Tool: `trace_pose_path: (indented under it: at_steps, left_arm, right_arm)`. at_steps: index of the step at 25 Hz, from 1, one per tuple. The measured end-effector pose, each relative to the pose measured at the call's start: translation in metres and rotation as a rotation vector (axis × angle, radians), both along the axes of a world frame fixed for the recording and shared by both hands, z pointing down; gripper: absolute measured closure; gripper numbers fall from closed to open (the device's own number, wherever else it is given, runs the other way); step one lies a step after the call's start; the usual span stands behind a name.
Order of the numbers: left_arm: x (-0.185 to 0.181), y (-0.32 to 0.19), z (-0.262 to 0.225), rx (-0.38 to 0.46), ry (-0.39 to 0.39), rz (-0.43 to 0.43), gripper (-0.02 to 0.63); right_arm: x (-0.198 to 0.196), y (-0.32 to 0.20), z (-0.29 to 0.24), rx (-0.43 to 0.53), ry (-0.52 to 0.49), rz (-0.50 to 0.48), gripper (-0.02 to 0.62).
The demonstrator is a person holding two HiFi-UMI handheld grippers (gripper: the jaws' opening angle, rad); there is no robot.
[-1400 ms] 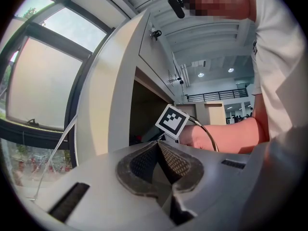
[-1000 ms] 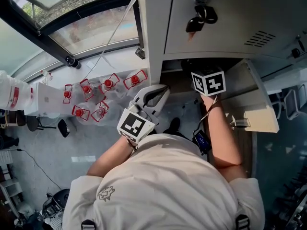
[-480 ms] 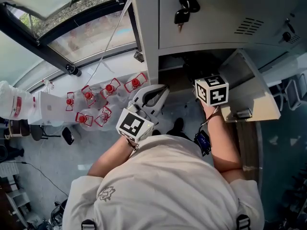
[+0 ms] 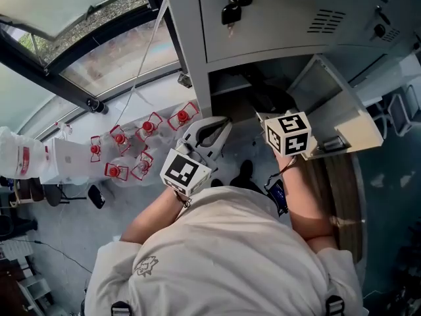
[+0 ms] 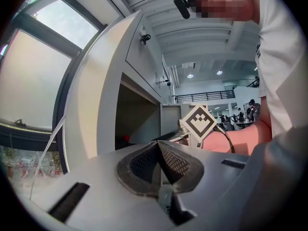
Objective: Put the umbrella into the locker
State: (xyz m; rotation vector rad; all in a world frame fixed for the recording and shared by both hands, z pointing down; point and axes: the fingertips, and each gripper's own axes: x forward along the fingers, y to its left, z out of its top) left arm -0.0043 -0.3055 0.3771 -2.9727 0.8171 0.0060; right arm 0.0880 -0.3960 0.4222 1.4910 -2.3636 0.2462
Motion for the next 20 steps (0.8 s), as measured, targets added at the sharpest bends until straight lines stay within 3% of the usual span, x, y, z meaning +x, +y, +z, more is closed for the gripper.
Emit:
trace_pose_path:
  at_steps: [9,13,16,20]
  left_arm:
    - [-0.009,-0.001,-0.002,-0.001,0.023,-0.016,0.592]
    - [-0.012,-0.001,-0.002,-0.001,0.033,-0.034,0.592]
    - [-0.012,0.005,-0.004,0.003,0.041,-0.058,0.592]
    - [-0.006,0.017,-0.010,0.011,0.050,-0.108,0.592]
  right_arm:
    - [0.004,0.020,-0.002,0.025,-0.016,0.006,0.365]
    - [0.004,0.032,-0.009,0.057,-0.010,-0.007,0.462]
    - [-0.003,0.046,-0.012,0.083,-0.005,-0.078,0.523]
    - [-0.006,0.064,-0.014,0.099,-0.015,-0.183,0.545]
